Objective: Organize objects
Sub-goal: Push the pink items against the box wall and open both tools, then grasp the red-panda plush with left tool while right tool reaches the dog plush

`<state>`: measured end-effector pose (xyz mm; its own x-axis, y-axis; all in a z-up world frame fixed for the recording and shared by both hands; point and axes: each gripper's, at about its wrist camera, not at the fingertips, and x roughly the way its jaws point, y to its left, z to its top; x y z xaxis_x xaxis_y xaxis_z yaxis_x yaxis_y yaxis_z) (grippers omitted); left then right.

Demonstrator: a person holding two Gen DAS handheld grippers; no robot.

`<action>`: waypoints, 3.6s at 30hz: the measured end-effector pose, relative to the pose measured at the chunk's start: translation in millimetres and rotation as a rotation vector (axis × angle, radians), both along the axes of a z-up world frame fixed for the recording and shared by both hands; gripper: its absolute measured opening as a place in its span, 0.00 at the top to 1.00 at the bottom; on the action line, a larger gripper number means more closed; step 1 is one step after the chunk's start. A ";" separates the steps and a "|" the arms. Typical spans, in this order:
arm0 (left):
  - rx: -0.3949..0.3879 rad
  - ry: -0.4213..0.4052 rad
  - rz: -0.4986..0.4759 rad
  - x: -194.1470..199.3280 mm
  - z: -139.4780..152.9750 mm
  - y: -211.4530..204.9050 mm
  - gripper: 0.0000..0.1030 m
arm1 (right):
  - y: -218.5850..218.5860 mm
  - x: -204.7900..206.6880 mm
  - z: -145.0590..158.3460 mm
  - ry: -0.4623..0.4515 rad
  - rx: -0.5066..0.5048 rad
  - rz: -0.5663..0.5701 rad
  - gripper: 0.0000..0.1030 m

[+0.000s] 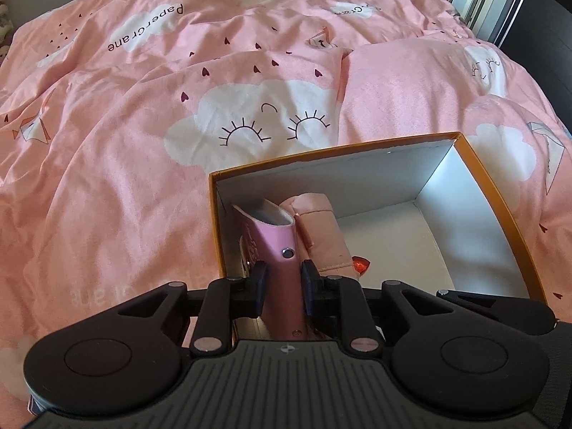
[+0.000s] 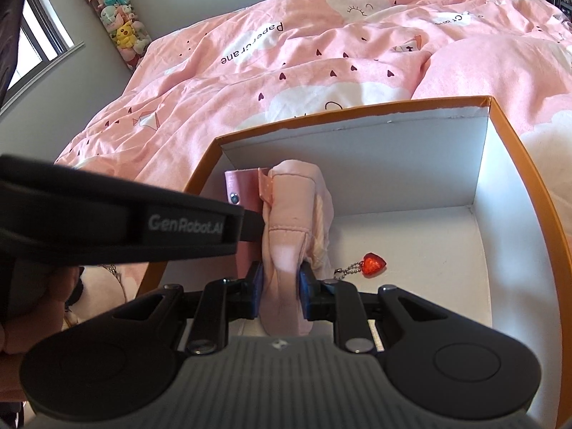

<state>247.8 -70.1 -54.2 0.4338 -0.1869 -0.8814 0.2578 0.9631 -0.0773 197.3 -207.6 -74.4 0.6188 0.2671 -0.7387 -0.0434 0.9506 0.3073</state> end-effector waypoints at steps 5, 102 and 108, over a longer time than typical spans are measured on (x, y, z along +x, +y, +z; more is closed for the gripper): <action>0.032 -0.004 -0.005 1.8 -3.8 -5.7 0.74 | -7.5 1.4 -3.1 0.015 0.048 -0.015 0.79; -0.107 0.019 0.576 -156.0 36.3 205.9 0.47 | 142.1 -47.4 46.1 -0.076 -0.028 0.436 0.68; -0.113 0.070 0.619 -165.4 12.1 198.7 0.46 | 146.6 -52.2 38.1 -0.049 -0.041 0.444 0.67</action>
<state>82.4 128.6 -42.1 0.4334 -0.0136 -0.9011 -0.3540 0.9170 -0.1841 145.1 -61.0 -36.3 0.4854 0.4860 -0.7267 -0.4633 0.8479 0.2576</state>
